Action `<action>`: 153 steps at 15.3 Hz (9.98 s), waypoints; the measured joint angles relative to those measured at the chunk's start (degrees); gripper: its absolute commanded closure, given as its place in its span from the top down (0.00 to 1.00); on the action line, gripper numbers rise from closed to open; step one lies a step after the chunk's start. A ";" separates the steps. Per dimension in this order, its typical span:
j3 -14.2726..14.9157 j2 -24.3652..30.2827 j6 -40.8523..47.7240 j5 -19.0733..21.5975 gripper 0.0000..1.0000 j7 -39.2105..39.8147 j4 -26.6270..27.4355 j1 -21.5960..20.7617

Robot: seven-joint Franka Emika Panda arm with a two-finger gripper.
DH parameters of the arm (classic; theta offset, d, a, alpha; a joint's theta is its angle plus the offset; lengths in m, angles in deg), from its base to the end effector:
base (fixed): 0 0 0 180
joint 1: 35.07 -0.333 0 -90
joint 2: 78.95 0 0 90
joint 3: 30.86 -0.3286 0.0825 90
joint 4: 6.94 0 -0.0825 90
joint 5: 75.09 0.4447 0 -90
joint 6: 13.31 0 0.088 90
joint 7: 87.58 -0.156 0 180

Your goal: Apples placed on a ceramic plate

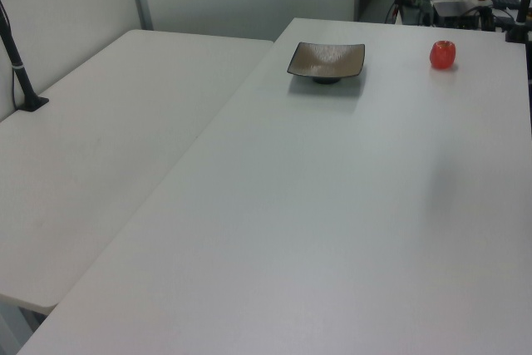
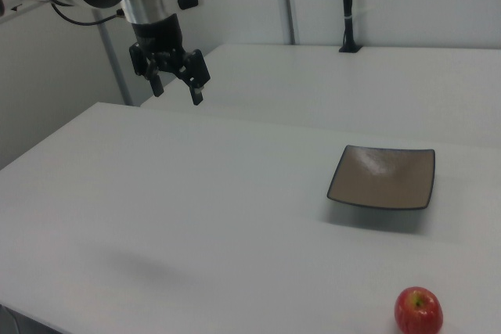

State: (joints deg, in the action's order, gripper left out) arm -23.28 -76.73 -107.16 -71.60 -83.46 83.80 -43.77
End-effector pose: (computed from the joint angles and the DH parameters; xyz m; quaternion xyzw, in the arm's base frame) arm 0.6141 0.0198 0.6115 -0.9974 -0.0449 -0.0472 0.0318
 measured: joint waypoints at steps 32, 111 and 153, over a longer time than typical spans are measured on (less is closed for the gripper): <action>0.79 0.08 0.00 -0.08 1.00 22.94 1.57 7.38; 5.72 -27.24 -21.85 1.86 0.27 30.08 -12.37 17.61; 4.34 -26.00 -33.59 2.29 1.00 15.05 -13.53 14.78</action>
State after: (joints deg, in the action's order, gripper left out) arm -18.94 -102.73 -140.75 -69.31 -68.42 70.27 -28.98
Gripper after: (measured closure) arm 0.000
